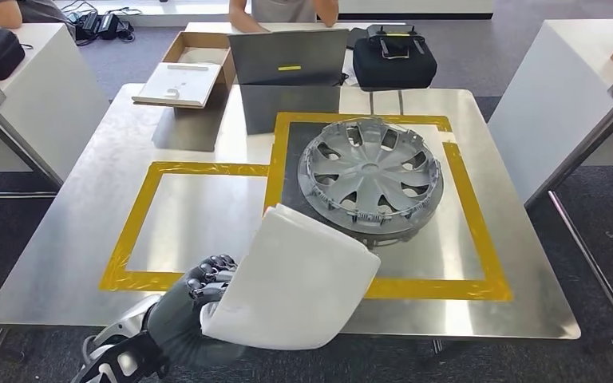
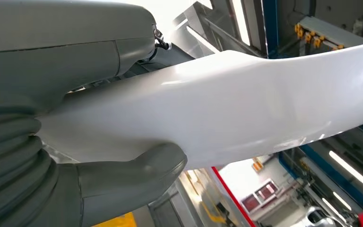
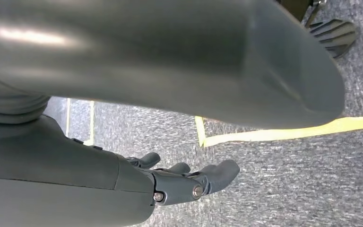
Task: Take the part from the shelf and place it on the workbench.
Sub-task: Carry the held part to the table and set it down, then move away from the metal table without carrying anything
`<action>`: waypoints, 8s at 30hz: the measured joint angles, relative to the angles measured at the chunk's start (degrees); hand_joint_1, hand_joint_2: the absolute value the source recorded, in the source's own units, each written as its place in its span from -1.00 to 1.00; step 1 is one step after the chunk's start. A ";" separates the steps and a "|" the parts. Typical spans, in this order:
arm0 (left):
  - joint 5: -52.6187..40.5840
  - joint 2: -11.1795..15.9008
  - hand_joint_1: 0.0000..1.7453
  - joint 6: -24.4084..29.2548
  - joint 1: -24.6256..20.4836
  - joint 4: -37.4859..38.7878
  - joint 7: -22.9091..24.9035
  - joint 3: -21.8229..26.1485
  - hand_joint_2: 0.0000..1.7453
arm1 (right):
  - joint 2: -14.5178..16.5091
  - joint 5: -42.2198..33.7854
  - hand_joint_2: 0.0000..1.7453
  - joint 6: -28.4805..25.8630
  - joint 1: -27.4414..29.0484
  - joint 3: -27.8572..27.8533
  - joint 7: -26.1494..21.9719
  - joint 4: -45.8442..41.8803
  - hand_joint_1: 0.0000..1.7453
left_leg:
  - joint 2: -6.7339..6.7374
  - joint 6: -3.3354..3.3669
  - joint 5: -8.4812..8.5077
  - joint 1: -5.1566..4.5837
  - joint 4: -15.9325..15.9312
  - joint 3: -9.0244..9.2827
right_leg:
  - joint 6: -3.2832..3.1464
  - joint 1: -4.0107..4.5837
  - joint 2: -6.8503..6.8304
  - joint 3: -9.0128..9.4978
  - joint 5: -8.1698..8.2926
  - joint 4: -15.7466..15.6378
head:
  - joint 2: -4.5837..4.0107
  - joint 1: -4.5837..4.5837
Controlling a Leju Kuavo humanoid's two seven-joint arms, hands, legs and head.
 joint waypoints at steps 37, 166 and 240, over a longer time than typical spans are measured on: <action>-47.87 -1.49 1.00 35.14 -6.91 48.46 12.29 13.35 1.00 | 0.41 -0.56 -1.00 -0.83 0.12 -0.24 -0.39 0.00 -1.00 | 0.02 0.49 0.08 0.06 -0.22 0.36 | 0.90 0.08 -0.01 0.57 -0.01 -0.76 | 0.00 0.01; 15.90 -9.81 -1.00 -6.66 5.38 26.18 4.02 35.16 -1.00 | 1.64 2.01 -1.00 0.12 -0.24 -4.64 -2.91 -0.08 -1.00 | -1.60 0.24 6.85 0.57 -1.25 -4.86 | 1.10 -0.14 1.48 7.94 -4.52 -2.52 | 0.00 1.43; -4.33 -9.90 -1.00 9.77 0.95 90.72 17.00 37.99 1.00 | 2.93 2.76 -0.50 3.51 -0.23 -4.67 3.95 -0.07 -1.00 | 1.03 -0.96 7.94 0.81 -3.42 -3.17 | -0.18 0.16 -0.83 6.28 -2.58 -3.03 | 0.00 1.08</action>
